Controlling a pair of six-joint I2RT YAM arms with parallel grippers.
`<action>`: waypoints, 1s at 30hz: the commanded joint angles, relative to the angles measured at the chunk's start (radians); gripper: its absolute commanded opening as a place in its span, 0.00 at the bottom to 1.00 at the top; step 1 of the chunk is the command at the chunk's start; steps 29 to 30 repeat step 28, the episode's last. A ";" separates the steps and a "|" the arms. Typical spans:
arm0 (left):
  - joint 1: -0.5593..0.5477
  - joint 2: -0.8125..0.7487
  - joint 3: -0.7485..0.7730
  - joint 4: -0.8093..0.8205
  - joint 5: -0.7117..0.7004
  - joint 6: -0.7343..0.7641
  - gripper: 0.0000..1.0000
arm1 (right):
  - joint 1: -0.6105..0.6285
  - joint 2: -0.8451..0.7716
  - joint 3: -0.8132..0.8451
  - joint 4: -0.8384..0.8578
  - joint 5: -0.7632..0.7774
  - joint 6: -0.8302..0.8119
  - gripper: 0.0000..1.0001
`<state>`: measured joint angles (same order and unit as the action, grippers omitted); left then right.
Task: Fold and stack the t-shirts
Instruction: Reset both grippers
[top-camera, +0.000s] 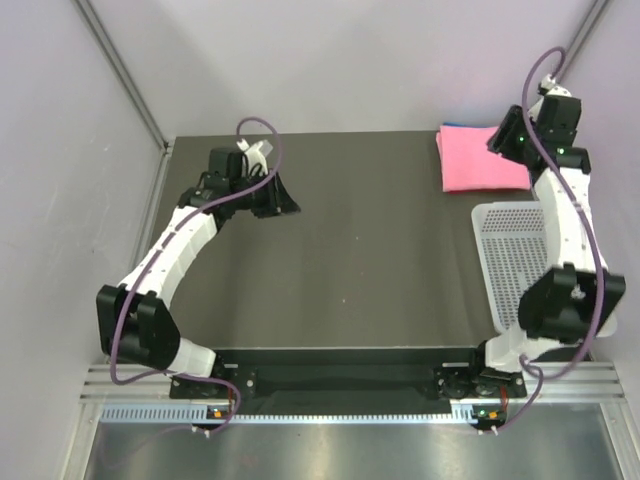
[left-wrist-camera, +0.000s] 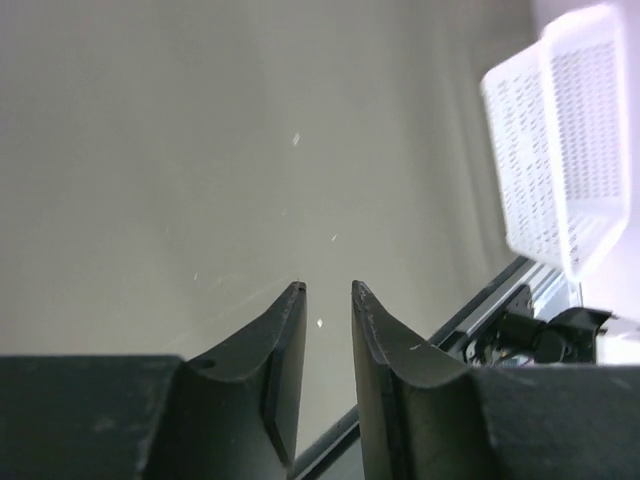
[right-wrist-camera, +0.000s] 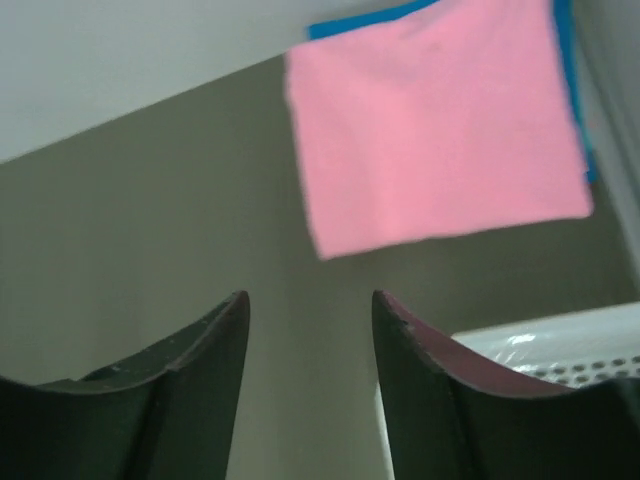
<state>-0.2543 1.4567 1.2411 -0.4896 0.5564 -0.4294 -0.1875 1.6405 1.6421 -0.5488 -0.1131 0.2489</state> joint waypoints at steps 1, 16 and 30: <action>0.003 -0.105 0.086 0.057 -0.016 -0.008 0.31 | 0.124 -0.213 -0.125 -0.080 -0.059 0.052 0.54; 0.001 -0.550 -0.224 0.272 -0.033 -0.048 0.99 | 0.293 -0.993 -0.642 -0.097 -0.192 0.131 1.00; 0.001 -0.607 -0.247 0.215 -0.027 -0.029 0.99 | 0.295 -1.030 -0.622 -0.076 -0.132 0.151 1.00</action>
